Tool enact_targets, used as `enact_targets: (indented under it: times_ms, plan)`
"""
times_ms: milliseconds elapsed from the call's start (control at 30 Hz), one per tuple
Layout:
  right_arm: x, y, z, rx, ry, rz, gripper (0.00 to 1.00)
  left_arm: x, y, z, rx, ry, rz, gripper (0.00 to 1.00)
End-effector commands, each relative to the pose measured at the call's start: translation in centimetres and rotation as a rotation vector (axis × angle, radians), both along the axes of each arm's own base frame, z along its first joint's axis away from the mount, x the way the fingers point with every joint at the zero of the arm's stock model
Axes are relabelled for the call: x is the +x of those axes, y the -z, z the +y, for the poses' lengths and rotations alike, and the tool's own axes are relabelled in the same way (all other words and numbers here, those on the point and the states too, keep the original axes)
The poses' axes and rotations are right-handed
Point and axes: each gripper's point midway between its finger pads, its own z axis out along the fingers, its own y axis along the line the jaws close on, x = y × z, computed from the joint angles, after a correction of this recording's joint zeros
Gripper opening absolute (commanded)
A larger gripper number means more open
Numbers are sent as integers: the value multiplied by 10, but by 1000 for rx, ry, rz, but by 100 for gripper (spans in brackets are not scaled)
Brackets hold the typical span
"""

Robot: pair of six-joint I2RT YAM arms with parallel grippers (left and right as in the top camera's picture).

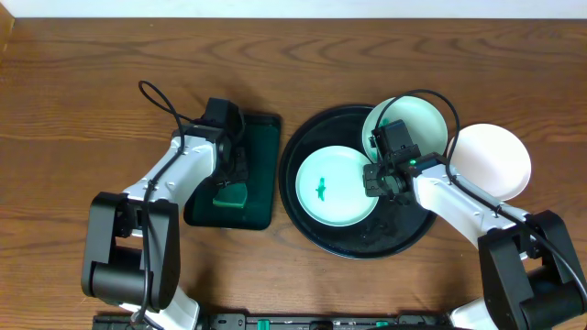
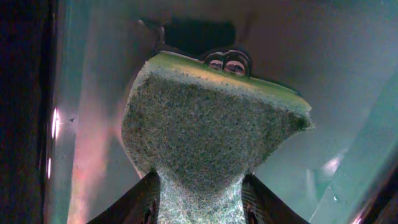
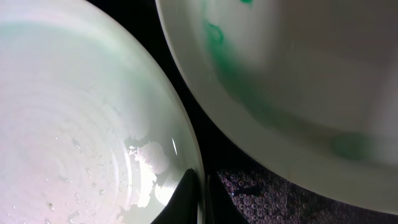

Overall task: Clean dirty plates on tray and stack at the side
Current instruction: 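Lower the left gripper into the water tray and grasp the green sponge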

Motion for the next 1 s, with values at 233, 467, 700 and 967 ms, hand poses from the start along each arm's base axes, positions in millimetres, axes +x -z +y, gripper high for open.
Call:
enact_targets:
  times_ms: [233,467,700,967]
  plan:
    - [-3,4,2,-3,-25,10,3,-30,31,7,29,9,84,42]
    - [-3,4,2,-3,-25,9,4,-19,20,5,22,9,48,7]
    - [-3,4,2,-3,-25,9,4,1,-35,2,-5,8,-107,7]
    - [-3,4,2,-3,-25,10,2,4,-103,1,-42,8,-307,7]
